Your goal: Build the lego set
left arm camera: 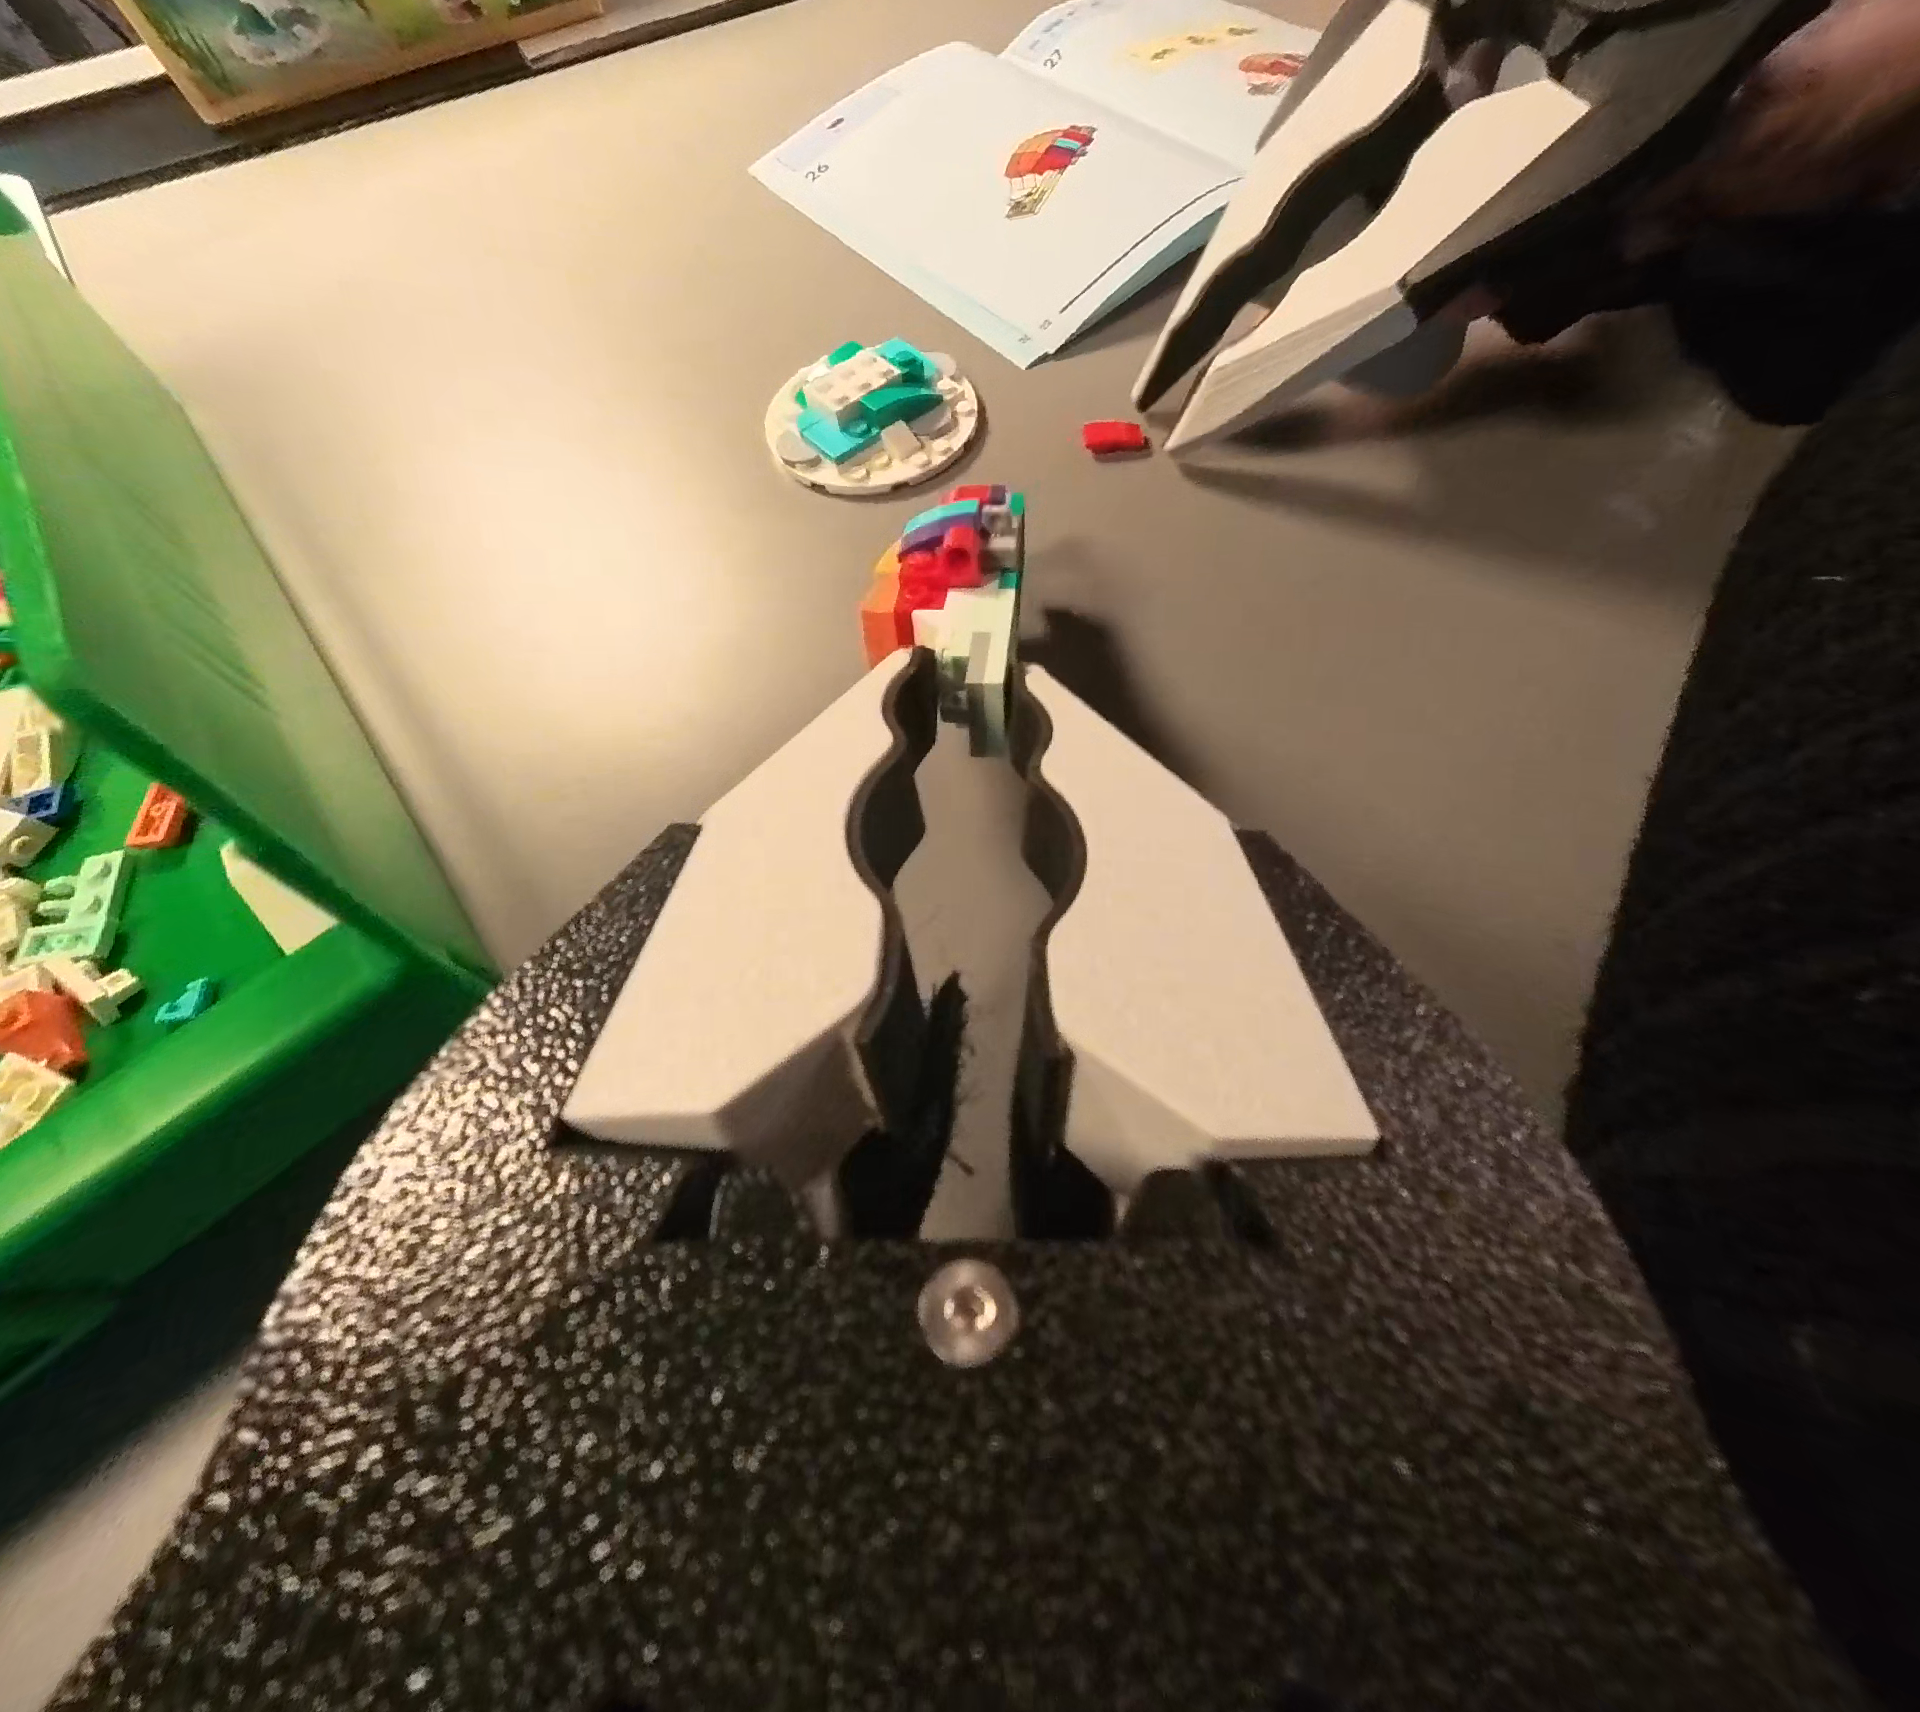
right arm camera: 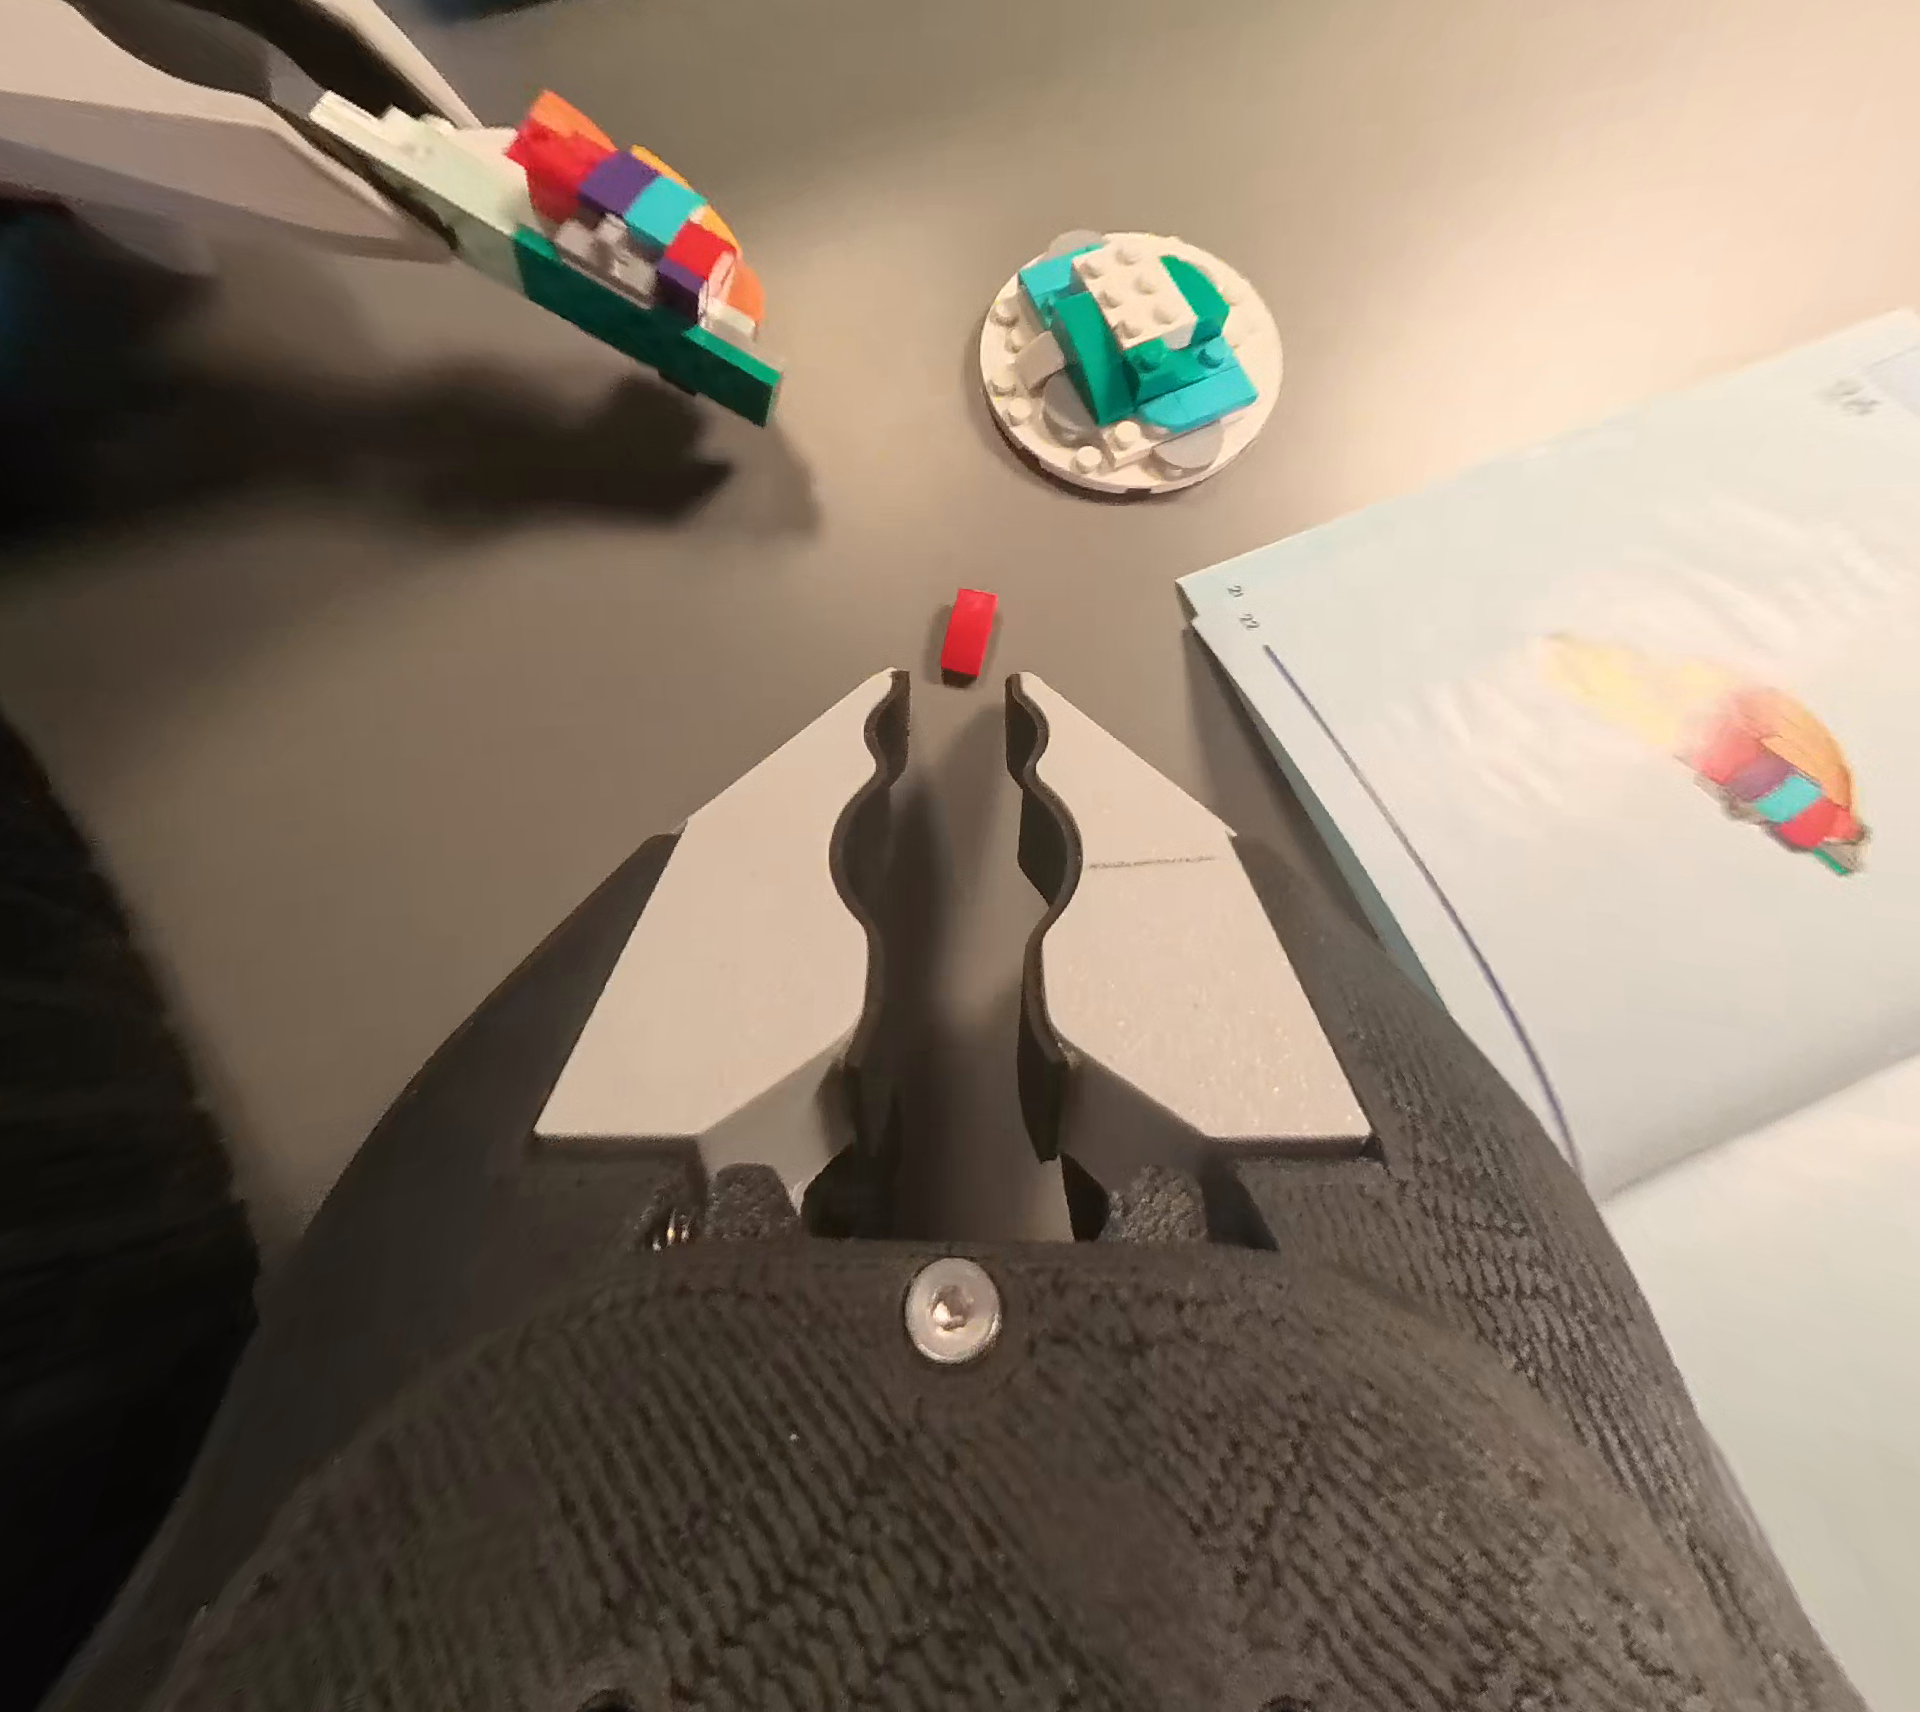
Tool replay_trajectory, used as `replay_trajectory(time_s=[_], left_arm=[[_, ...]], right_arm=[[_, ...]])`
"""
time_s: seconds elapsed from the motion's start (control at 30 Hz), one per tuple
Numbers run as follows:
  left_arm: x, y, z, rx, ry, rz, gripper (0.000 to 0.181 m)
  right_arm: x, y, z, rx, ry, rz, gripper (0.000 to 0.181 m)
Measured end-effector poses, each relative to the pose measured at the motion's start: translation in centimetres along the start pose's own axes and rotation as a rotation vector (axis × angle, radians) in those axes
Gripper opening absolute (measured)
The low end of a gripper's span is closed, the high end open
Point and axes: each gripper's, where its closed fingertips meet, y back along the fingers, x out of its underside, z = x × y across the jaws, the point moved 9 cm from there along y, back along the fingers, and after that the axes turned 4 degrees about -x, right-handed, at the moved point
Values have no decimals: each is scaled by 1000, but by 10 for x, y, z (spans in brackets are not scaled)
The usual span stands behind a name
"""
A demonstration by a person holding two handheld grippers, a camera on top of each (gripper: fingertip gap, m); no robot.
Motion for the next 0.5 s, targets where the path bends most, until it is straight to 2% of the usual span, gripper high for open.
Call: replay_trajectory(time_s=[0.27,0.37,0.5], left_arm=[[1,-1,2,26,8,-31,11],[-1,2,3,41,14,-41,11],[-1,2,2,86,8,-32,11]], right_arm=[[-8,-3,11,-148,4,-39,18],[-13,4,-2,-126,163,-71,18],[-14,3,-9,-211,564,-15,21]])
